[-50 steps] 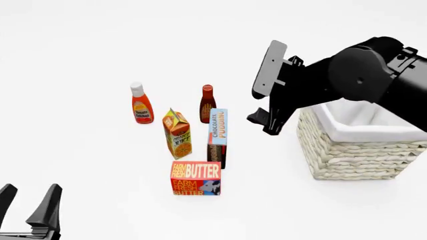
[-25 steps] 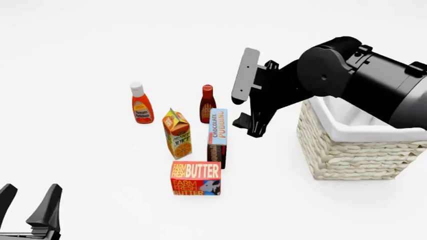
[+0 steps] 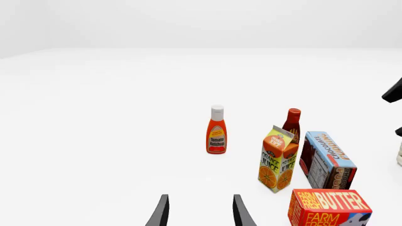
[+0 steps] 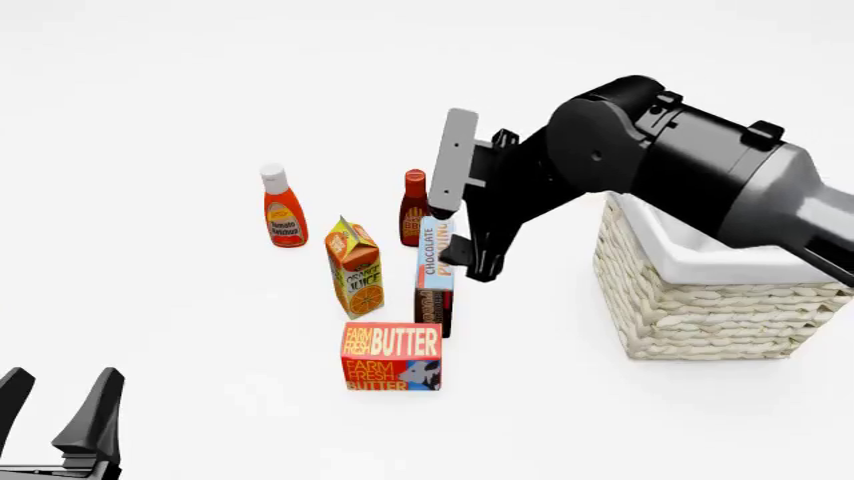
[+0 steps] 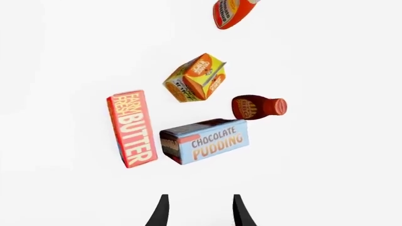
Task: Pick the butter and place it in the basket.
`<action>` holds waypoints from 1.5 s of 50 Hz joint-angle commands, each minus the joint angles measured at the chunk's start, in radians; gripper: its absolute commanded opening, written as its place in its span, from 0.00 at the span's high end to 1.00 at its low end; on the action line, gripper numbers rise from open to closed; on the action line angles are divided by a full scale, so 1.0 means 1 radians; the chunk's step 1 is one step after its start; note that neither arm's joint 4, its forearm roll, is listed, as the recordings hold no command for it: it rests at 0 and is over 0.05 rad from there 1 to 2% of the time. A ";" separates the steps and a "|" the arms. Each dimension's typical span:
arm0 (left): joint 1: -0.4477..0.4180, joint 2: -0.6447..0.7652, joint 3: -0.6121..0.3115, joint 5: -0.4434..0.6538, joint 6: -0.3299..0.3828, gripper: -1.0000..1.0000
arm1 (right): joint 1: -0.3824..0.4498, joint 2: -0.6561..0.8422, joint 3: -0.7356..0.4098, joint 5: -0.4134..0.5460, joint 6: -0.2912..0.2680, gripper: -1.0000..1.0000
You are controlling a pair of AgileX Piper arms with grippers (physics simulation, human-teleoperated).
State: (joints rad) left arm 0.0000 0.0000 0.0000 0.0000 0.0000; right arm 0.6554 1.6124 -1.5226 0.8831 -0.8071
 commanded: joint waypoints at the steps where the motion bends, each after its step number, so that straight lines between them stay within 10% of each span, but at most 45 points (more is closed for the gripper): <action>1: 0.000 0.000 0.000 0.000 0.000 0.00 | 0.023 0.035 -0.035 0.013 -0.002 0.00; 75: 0.000 0.000 0.000 0.000 0.000 0.00 | 0.158 0.241 -0.177 0.034 0.034 0.00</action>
State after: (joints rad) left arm 0.0000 0.0000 0.0000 0.0000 0.0000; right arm 0.7948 1.8331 -1.6814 0.9095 -0.7794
